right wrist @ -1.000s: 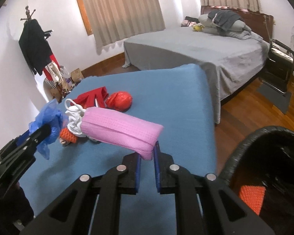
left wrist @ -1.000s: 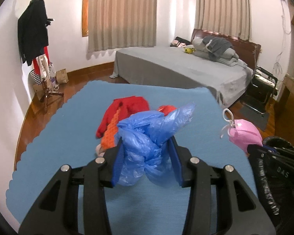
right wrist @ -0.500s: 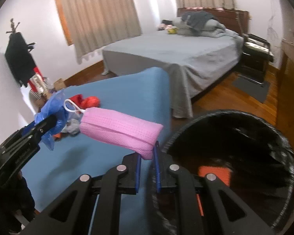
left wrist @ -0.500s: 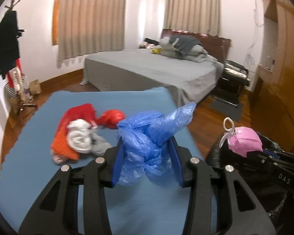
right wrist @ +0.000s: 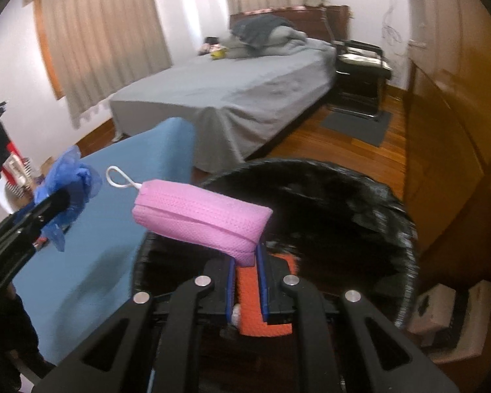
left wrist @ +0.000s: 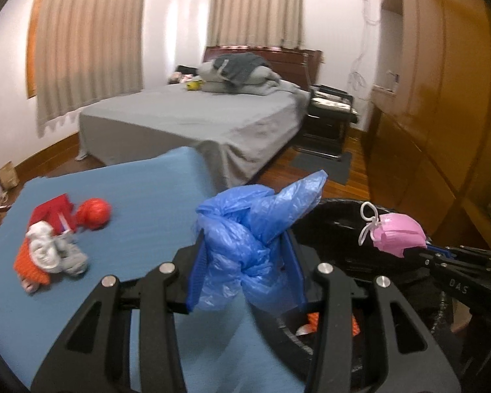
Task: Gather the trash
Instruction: 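Carry the blue bag and pink pouch over the bin and release both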
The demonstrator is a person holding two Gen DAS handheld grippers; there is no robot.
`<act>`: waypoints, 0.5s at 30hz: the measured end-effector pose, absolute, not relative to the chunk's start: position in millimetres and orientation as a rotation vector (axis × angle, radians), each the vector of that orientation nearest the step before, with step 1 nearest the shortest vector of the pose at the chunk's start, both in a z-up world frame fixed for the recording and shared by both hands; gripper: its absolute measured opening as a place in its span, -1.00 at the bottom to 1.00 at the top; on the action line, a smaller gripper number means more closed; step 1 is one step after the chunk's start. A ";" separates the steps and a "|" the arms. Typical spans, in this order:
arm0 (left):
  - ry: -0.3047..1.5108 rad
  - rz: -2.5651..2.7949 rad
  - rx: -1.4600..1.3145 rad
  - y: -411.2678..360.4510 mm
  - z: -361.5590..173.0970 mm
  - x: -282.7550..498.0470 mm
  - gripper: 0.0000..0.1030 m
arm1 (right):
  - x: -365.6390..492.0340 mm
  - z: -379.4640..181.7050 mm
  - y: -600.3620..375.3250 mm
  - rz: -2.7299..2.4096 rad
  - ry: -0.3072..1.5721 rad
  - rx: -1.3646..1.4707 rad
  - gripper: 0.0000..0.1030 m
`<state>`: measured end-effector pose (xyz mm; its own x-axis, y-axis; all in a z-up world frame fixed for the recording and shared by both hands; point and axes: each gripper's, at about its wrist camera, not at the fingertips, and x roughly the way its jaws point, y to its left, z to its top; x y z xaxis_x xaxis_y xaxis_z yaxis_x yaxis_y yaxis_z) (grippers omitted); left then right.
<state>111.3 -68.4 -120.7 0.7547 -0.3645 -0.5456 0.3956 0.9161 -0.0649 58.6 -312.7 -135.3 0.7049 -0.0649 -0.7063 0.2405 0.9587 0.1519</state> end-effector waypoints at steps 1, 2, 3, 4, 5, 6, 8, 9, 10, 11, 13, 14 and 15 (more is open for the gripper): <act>0.586 -0.434 0.057 -76.9 -121.7 112.1 -0.19 | 56.1 -136.3 -317.3 -0.182 0.773 0.244 -0.77; 0.589 -0.445 0.056 -81.9 -122.3 112.8 -0.19 | 53.8 -137.2 -322.6 -0.194 0.774 0.247 -0.77; 0.592 -0.457 0.054 -87.2 -122.9 113.7 -0.19 | 51.4 -138.1 -327.6 -0.206 0.776 0.249 -0.77; 0.595 -0.469 0.050 -93.7 -123.4 115.6 -0.19 | 49.1 -138.8 -332.4 -0.218 0.776 0.251 -0.77; 0.598 -0.482 0.050 -102.0 -124.1 117.2 -0.19 | 46.3 -139.4 -336.2 -0.225 0.776 0.253 -0.77; 0.598 -0.494 0.050 -108.6 -124.7 117.8 -0.19 | 43.8 -140.4 -341.3 -0.236 0.777 0.258 -0.77; 0.601 -0.515 0.052 -122.2 -126.5 117.7 -0.19 | 40.5 -141.8 -347.8 -0.252 0.777 0.260 -0.77; 0.605 -0.525 0.051 -126.2 -127.0 119.3 -0.19 | 38.8 -142.9 -351.2 -0.263 0.779 0.259 -0.77; 0.609 -0.535 0.051 -132.0 -128.4 119.4 -0.19 | 35.4 -143.7 -351.5 -0.270 0.780 0.259 -0.76; 0.615 -0.549 0.049 -136.6 -129.9 120.2 -0.17 | 34.3 -145.3 -354.7 -0.276 0.785 0.258 -0.75; 0.626 -0.590 0.040 -143.6 -132.8 123.0 -0.03 | 32.6 -146.3 -356.9 -0.295 0.790 0.246 -0.60; 0.627 -0.608 0.037 -146.5 -133.8 123.1 0.16 | 32.2 -148.3 -359.1 -0.300 0.801 0.239 -0.50; 0.628 -0.619 0.036 -148.2 -134.6 122.1 0.29 | 31.5 -149.8 -360.3 -0.303 0.811 0.233 -0.19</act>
<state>122.1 -148.2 -134.6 0.6357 -0.5314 -0.5599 0.5526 0.8197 -0.1505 31.5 -360.3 -149.8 0.6498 -0.1759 -0.7395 0.3524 0.9317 0.0880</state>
